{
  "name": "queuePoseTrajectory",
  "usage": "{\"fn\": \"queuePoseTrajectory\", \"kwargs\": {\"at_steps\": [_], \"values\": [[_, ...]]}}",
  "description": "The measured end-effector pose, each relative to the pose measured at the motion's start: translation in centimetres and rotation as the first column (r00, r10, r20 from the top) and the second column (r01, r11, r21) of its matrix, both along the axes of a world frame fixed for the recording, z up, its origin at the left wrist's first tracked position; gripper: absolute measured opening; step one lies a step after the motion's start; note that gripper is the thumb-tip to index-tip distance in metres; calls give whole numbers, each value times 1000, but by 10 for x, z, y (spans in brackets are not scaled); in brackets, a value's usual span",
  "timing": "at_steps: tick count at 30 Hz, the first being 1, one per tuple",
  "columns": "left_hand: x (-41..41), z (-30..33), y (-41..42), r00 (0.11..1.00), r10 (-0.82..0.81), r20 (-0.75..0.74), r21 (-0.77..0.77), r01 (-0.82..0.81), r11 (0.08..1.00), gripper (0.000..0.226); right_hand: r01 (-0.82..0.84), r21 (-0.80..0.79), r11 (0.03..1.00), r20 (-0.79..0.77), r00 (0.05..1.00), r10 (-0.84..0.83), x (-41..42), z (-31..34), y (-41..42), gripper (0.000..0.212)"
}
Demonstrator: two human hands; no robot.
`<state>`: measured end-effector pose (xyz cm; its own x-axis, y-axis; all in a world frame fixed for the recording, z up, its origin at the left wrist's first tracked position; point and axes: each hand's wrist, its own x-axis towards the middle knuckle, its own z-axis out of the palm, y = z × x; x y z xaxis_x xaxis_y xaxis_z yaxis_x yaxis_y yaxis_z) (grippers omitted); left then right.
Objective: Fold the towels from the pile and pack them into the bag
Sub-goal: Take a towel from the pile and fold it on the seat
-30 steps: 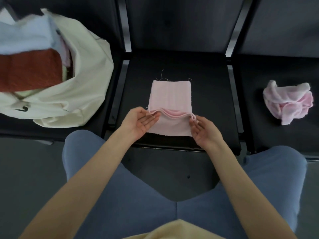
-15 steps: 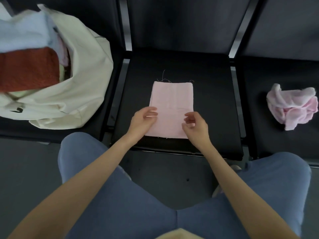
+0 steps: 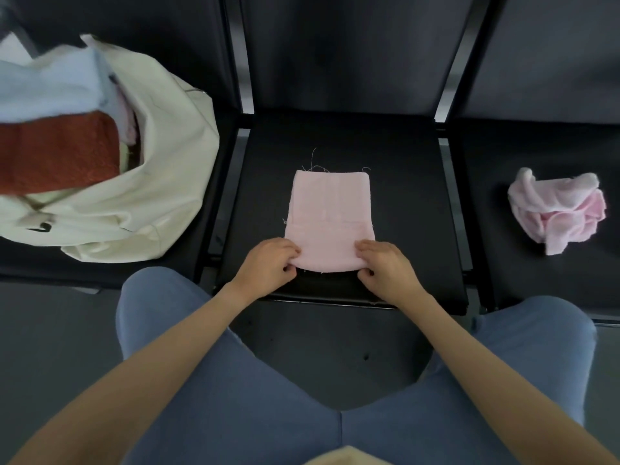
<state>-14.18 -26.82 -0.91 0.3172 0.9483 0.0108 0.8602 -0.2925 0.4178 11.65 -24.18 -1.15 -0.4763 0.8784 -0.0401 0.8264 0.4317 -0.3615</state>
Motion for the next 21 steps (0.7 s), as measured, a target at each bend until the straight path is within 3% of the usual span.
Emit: {"fn": "queuePoseTrajectory", "kwargs": {"at_steps": [3,7,12,18,21], "values": [[-2,12,-4,987,67,145,-152,-45,987,11,93,-117,989,-102,989,-105,9,10,-5,18],[-2,26,-20,906,230,354,-295,-125,947,4,181,-322,929,-296,913,-281,20,23,-17,11],[10,33,-17,763,423,489,-416,-222,882,10,228,-435,871,-551,698,-458,17,29,-21,21],[34,31,27,576,641,508,-484,-424,765,15,378,-601,704,-565,423,-709,10,17,-2,18],[42,25,47,430,750,503,-598,-453,661,28,378,-635,674,-547,397,-737,8,10,8,38]]}}
